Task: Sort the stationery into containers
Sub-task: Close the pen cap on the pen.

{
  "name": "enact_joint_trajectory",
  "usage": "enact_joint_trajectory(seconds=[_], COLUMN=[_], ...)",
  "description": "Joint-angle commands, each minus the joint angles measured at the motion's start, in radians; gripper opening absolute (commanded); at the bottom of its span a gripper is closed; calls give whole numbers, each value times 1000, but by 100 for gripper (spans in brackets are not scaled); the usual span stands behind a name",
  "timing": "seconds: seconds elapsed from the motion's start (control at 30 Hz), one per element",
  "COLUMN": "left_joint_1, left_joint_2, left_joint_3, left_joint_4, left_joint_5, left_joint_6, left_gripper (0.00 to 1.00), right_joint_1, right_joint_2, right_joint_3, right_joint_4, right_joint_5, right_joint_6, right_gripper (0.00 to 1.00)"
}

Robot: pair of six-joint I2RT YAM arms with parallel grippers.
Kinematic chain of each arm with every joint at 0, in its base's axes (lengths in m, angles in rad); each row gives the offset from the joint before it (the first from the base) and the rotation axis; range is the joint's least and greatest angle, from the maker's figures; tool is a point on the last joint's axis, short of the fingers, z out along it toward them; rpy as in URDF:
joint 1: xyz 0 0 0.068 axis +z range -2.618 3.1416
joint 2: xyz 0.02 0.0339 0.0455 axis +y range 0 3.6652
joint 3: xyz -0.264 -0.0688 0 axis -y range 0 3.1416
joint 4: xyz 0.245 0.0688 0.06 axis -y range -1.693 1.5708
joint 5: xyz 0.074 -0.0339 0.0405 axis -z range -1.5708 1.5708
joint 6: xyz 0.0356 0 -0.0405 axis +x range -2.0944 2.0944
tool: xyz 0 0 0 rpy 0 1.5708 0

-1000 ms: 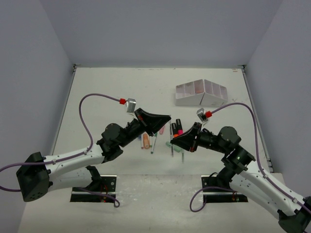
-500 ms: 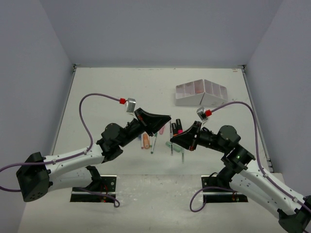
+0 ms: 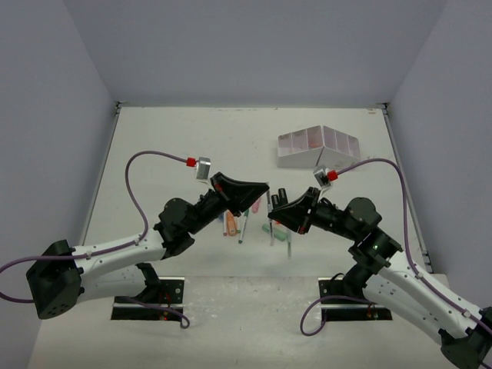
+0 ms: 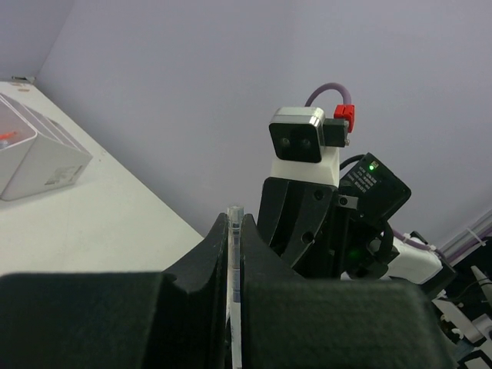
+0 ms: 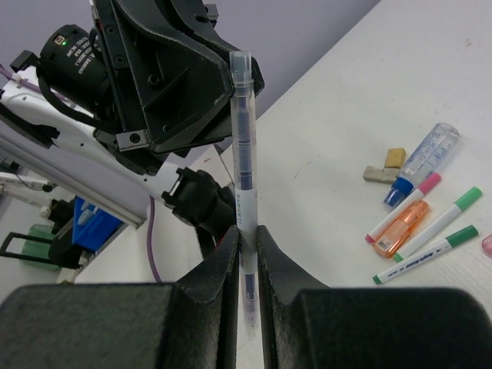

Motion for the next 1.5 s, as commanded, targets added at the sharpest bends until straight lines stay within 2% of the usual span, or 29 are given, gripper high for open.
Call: enact_joint_trajectory(seconds=[0.0, 0.1, 0.13, 0.17, 0.2, 0.27, 0.43, 0.47, 0.53, 0.6, 0.7, 0.73, 0.77, 0.9, 0.93, 0.97, 1.0, 1.03, 1.1, 1.2, 1.23, 1.37, 1.43, 1.47], left_joint_1=[-1, -1, -1, -1, 0, 0, 0, -1, -1, -2, -1, -1, -1, 0, -1, -1, -1, 0, 0, 0, 0, -1, 0, 0], left_joint_2=[-6, -1, -5, -14, -21, -35, -45, -42, -34, -26, -28, -34, -39, -54, -55, -56, -56, -56, -56, -64, -68, -82, -76, -69], left_joint_3=[-33, -21, -14, 0, 8, 27, 60, 67, 75, 80, 71, 65, 59, 55, 55, 56, 58, 61, 77, 99, 108, 156, 206, 224], left_joint_4=[26, -4, -24, -60, -81, -120, -152, -154, -153, -142, -110, -93, -77, -47, -43, -41, -42, -48, -81, -138, -156, -260, -334, -352], left_joint_5=[17, 23, 24, 20, 10, -6, 5, 12, 33, 64, 92, 99, 108, 125, 123, 122, 122, 122, 117, 95, 86, 34, 23, 23], left_joint_6=[-16, -6, 1, 10, 25, 40, 66, 69, 74, 76, 75, 76, 77, 78, 78, 78, 79, 80, 94, 129, 139, 187, 215, 220], left_gripper=[0, 0, 3, 12, 18, 19, 17, 15, 1, 0, 0, 0, 0, 0, 0, 0, 0, 0, 0, 41, 48, 59, 60, 57], right_joint_1=[-2, -2, -2, -1, -2, -2, -2, -2, -2, -2, -2, -2, -2, -2, -2, -2, -2, -1, -2, -2, -2, -2, -2, -2], right_joint_2=[9, 41, 49, 63, 70, 86, 108, 106, 101, 99, 112, 120, 137, 179, 191, 202, 211, 215, 213, 202, 197, 184, 185, 185], right_joint_3=[37, 72, 78, 84, 86, 85, 80, 79, 76, 77, 80, 81, 79, 59, 59, 61, 61, 62, 62, 66, 66, 70, 83, 87], right_joint_4=[179, 176, 169, 158, 146, 136, 114, 114, 116, 113, 112, 116, 126, 192, 201, 210, 221, 223, 223, 200, 188, 159, 126, 119], right_joint_5=[121, 97, 80, 62, 35, -9, -37, -38, -34, -33, -63, -96, -111, -153, -160, -167, -176, -178, -175, -172, -171, -177, -183, -183], right_joint_6=[16, -15, -26, -34, -45, -57, -68, -68, -68, -72, -87, -92, -87, -61, -56, -53, -49, -48, -50, -69, -78, -96, -116, -119], right_gripper=[0, 0, 0, 0, 0, 0, 0, 0, 0, 0, 9, 21, 26, 32, 30, 22, 9, 1, 0, 0, 0, 0, 0, 0])
